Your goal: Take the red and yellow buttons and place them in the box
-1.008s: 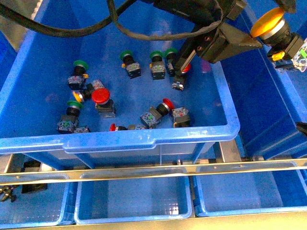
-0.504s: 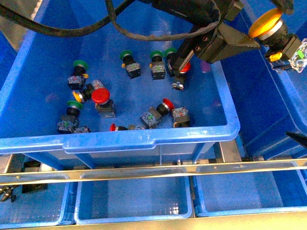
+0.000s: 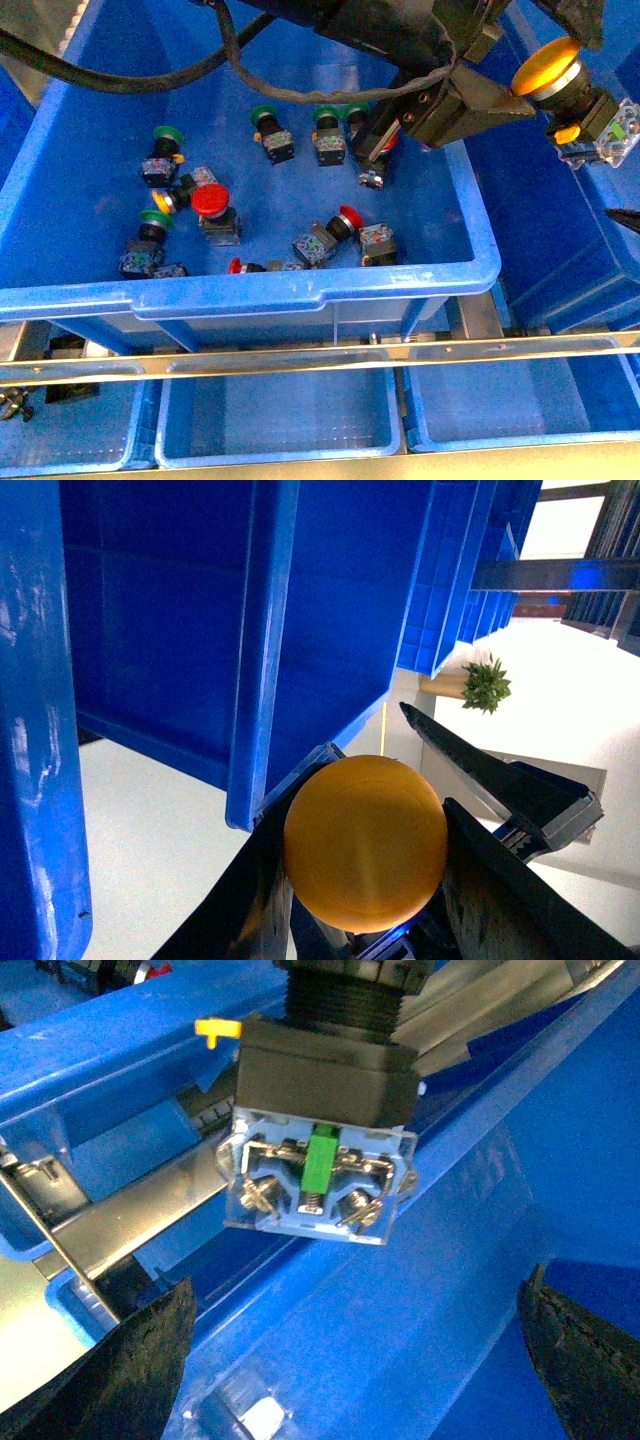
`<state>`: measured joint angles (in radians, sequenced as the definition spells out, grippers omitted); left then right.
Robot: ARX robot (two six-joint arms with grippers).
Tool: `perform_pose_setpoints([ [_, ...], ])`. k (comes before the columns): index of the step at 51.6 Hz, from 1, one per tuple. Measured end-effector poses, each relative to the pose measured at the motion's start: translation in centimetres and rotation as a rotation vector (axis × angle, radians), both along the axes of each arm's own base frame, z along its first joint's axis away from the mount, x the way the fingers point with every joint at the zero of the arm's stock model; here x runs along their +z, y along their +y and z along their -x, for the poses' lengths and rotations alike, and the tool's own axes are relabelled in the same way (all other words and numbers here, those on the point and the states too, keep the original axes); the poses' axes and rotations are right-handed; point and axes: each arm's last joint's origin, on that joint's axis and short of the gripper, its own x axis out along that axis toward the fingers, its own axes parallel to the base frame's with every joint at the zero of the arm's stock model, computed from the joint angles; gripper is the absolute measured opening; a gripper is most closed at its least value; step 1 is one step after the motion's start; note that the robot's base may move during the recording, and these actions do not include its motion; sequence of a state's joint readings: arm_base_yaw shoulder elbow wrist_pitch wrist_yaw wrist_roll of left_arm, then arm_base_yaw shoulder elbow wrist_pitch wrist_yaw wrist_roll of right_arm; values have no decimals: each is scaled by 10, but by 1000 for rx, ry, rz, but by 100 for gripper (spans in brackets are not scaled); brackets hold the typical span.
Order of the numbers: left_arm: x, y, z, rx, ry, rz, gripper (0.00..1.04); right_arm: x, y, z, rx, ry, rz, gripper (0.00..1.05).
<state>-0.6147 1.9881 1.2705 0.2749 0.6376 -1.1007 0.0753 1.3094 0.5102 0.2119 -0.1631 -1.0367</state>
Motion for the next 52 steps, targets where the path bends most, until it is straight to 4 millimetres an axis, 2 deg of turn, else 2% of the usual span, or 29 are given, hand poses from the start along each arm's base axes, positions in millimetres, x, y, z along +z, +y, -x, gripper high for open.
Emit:
perform_pose_setpoints([
  [10,0,0,0,4,-1,-2,34,6,7,-6,10,15,3,98],
  [28,-3,-1,-3,7,-5,-9,34,11,35,-10,28,88,-36,98],
  [52,-6,0,-7,12,-6,-16,34,17,37,-18,19,81,-32,98],
])
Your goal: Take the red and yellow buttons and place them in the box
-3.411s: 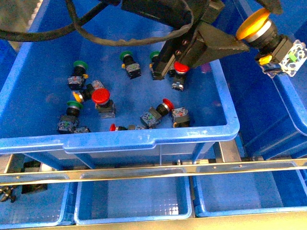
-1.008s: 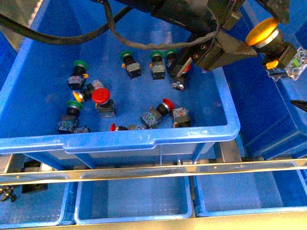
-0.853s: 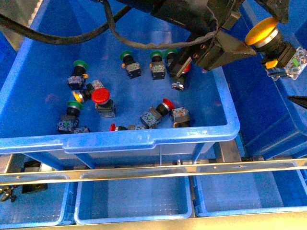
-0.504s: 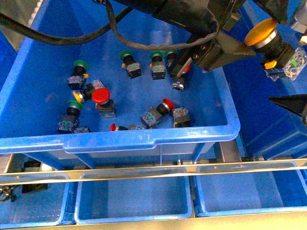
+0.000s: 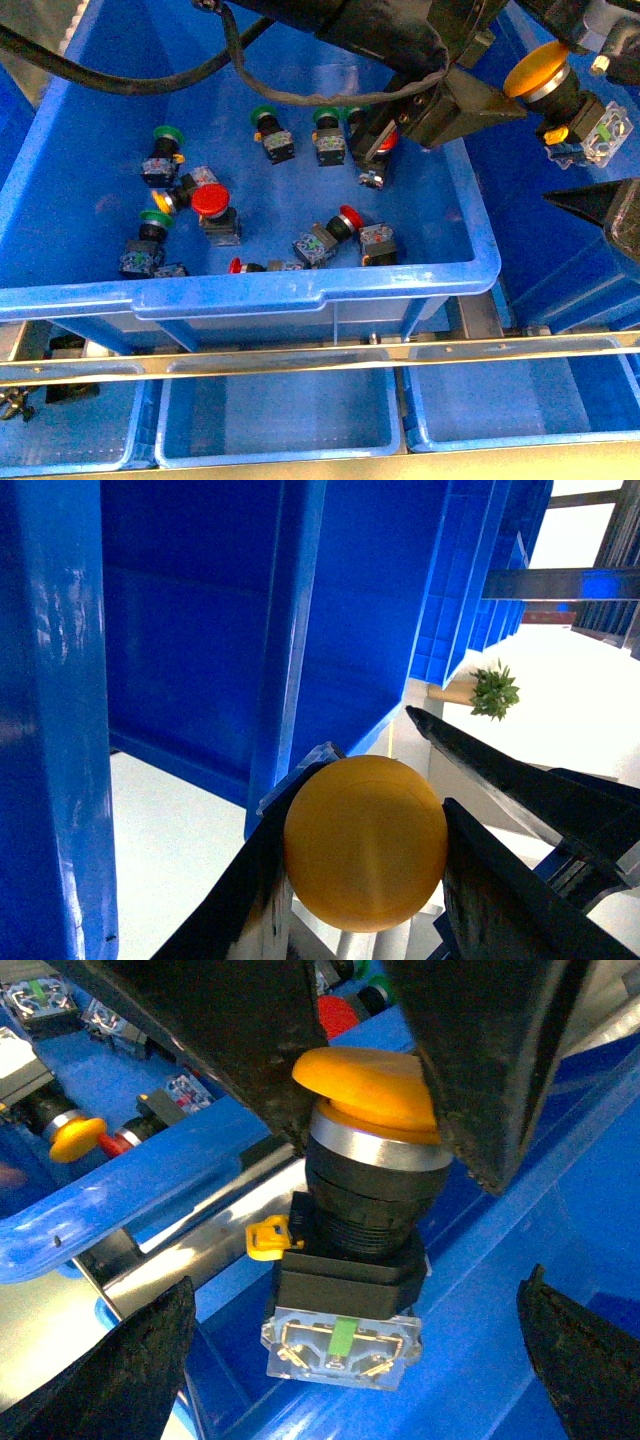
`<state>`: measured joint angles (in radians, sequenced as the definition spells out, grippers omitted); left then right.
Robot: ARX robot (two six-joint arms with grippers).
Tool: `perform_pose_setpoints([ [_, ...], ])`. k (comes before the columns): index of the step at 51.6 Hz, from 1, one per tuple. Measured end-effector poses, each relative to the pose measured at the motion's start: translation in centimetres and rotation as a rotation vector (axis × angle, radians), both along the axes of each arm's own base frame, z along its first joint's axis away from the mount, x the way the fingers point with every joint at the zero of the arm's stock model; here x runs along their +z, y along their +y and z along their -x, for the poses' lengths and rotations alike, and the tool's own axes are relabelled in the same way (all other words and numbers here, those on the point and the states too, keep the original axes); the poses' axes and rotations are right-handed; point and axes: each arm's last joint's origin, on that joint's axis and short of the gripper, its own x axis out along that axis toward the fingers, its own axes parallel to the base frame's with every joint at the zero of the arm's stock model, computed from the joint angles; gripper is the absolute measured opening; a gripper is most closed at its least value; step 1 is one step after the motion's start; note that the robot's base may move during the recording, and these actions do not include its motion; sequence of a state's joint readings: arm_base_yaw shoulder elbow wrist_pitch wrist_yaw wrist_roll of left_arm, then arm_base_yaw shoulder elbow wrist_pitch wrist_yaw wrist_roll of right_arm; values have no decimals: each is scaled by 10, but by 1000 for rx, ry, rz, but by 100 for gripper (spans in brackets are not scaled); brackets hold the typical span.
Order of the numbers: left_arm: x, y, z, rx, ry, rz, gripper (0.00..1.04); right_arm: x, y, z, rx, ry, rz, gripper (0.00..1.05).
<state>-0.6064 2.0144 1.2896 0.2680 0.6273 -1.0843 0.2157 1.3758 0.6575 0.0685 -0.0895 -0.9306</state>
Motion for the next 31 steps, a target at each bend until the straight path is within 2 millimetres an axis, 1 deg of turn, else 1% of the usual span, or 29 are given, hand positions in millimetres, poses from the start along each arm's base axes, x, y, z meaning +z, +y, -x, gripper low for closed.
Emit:
perform_pose_setpoints([
  [22,1,1,-2,4,-1,-1,34,2,0,-3,-5,2,2,97],
  [24,1,1,-2,4,-1,-1,34,2,0,-3,-6,4,2,95],
  [27,1,1,-2,4,-2,0,34,2,0,-3,-6,5,1,86],
  [31,2,1,-2,5,-3,0,34,2,0,-3,-6,6,1,77],
])
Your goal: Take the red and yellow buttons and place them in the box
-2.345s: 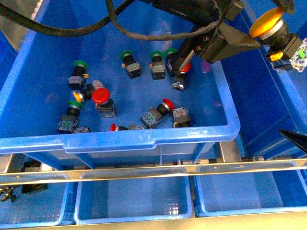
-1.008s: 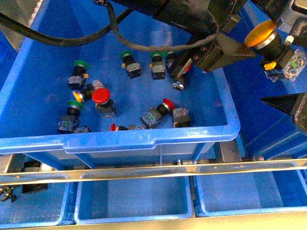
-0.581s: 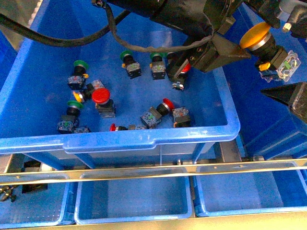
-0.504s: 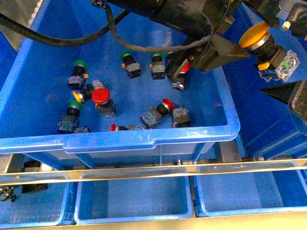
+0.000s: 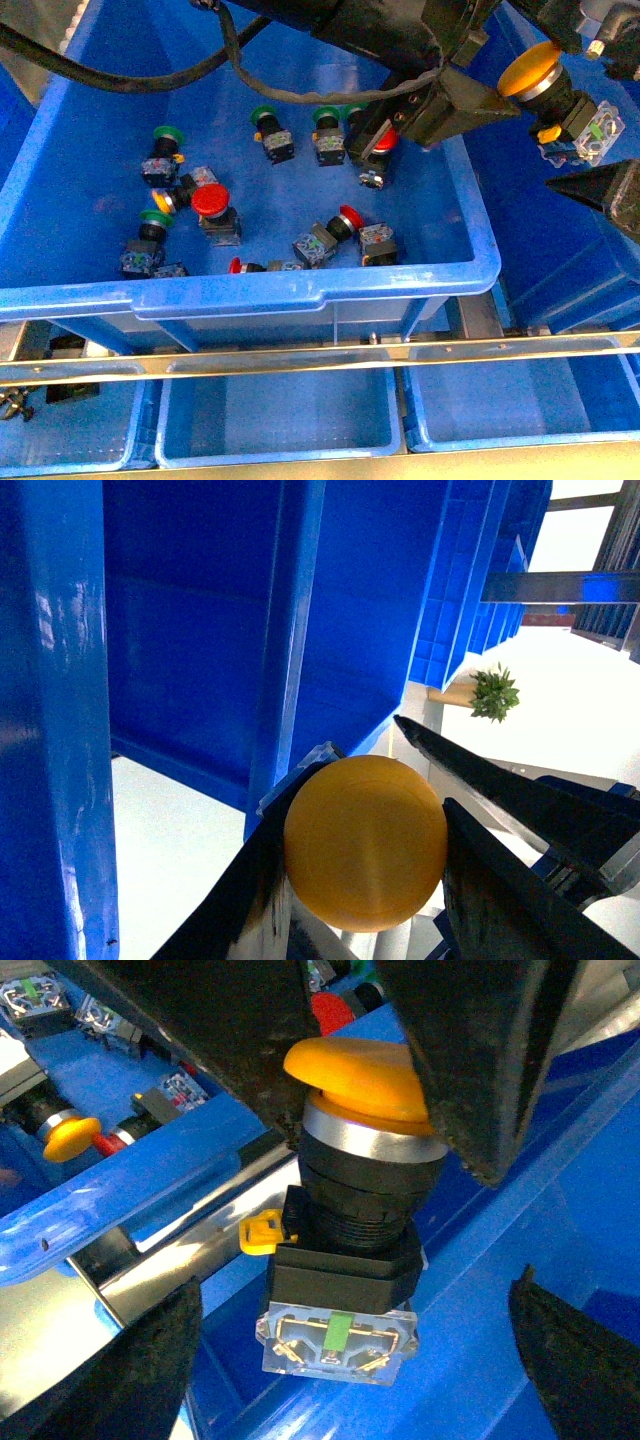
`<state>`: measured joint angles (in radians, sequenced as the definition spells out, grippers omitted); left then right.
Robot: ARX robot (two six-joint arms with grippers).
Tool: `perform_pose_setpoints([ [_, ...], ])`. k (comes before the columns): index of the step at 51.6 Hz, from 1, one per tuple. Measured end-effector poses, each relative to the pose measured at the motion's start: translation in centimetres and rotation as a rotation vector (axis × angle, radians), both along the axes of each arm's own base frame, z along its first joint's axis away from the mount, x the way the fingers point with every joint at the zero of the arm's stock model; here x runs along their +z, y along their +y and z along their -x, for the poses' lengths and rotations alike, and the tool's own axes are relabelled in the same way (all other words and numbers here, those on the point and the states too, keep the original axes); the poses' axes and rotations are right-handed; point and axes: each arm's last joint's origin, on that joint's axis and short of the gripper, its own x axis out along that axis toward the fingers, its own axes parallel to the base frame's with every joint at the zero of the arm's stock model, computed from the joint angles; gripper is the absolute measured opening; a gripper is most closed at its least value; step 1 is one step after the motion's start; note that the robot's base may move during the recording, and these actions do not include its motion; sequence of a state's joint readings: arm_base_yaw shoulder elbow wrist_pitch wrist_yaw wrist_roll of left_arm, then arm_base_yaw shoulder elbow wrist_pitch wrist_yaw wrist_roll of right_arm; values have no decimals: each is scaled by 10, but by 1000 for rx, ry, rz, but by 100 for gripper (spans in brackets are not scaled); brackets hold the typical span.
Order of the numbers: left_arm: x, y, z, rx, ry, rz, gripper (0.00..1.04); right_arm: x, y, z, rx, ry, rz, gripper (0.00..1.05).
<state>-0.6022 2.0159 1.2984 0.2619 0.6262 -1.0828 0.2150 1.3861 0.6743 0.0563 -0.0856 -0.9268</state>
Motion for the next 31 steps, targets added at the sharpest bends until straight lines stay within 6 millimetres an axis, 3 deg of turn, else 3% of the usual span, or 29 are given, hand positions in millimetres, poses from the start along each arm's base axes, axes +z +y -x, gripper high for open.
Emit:
perform_pose_setpoints([
  [11,2,-1,-1,3,-7,3,34,0,0,0,-5,3,-20,37],
  [31,3,-1,-2,7,-3,-2,34,1,0,-1,-7,-4,-25,34],
])
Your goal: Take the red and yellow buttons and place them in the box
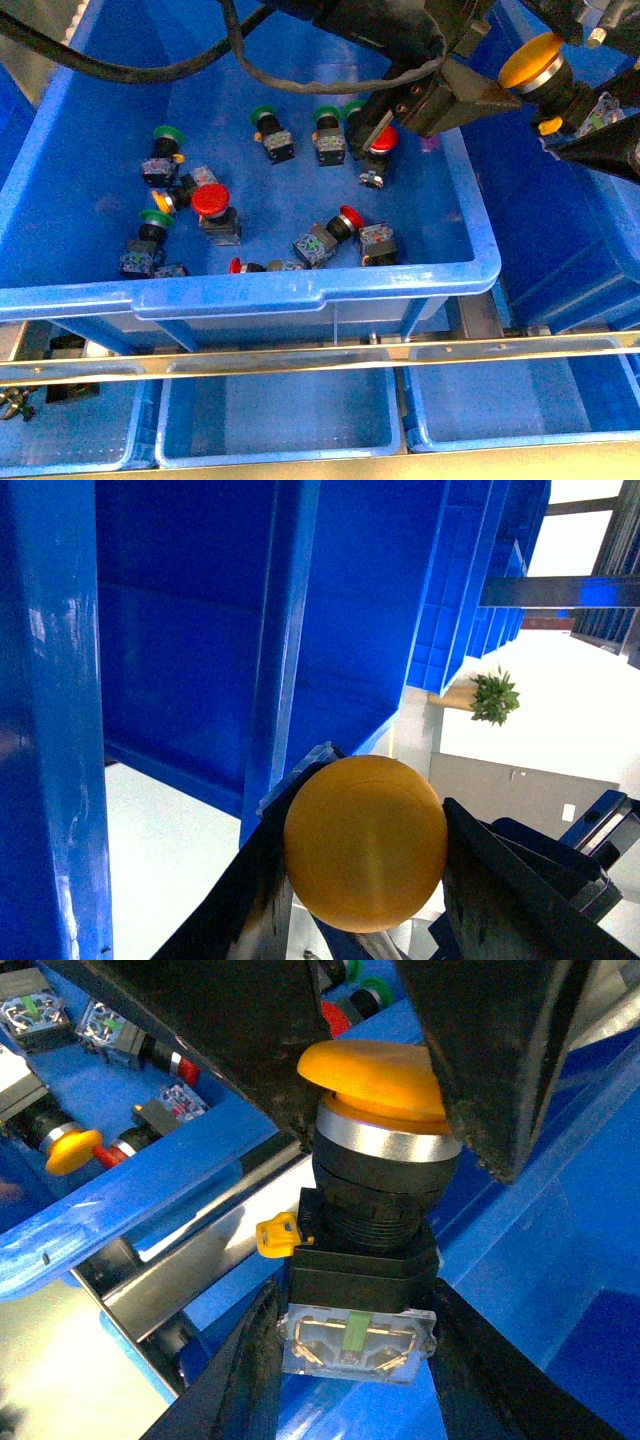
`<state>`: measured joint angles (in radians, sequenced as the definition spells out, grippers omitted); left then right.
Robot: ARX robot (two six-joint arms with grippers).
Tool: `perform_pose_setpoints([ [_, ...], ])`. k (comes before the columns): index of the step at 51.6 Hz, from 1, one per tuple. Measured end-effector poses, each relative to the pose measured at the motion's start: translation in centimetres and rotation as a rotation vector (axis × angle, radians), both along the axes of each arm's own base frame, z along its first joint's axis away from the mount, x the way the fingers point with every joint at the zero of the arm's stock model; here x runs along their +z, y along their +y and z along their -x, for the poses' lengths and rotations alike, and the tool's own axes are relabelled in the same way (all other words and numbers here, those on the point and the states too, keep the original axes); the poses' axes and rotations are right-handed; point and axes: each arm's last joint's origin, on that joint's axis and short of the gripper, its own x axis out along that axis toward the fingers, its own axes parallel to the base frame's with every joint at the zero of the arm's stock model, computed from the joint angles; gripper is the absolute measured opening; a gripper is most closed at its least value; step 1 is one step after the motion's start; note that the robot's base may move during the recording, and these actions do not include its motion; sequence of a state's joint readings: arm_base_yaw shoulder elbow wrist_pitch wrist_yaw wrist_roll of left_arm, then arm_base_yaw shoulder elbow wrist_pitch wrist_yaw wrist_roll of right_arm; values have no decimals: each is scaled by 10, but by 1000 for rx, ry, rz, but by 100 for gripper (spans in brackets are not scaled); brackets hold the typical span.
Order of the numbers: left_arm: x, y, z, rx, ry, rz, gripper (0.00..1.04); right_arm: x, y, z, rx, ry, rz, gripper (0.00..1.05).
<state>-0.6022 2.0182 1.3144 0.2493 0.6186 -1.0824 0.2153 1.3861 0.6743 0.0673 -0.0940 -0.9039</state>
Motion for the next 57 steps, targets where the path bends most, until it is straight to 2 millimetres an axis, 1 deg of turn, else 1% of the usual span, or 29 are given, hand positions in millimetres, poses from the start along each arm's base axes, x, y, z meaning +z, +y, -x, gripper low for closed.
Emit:
perform_pose_setpoints([
  [4,0,0,0,2,1,-2,34,0,0,0,-1,0,0,34],
  [6,0,0,0,2,1,-2,37,0,-1,0,-1,0,-1,34],
  [9,0,0,0,4,-1,-2,46,0,-2,0,-3,-2,-3,34],
  [13,1,0,-1,7,-7,-4,55,0,-3,-1,-10,-4,-2,33],
  [22,1,3,-3,17,-17,-17,90,-4,-9,0,-33,8,3,33],
  [24,1,4,-4,18,-19,-21,96,-4,-10,0,-36,8,3,33],
  [26,1,5,-4,17,-25,-26,99,-4,-11,0,-41,9,3,33],
  [31,1,8,-7,23,-38,-31,96,-5,-16,1,-56,11,3,33],
  [34,1,12,-9,28,-48,-37,97,-6,-19,3,-68,13,4,33],
  [39,3,31,-18,53,-87,-60,97,-6,-28,8,-98,17,4,33],
  [43,3,46,-20,70,-110,-92,97,-6,-33,10,-118,17,5,33],
  [52,-2,77,-18,101,-153,-173,97,-8,-40,14,-144,26,10,33],
  [56,-5,90,-14,105,-183,-216,97,-8,-41,14,-147,26,10,33],
  [57,-6,96,-12,107,-196,-242,97,-8,-41,14,-147,26,10,33],
])
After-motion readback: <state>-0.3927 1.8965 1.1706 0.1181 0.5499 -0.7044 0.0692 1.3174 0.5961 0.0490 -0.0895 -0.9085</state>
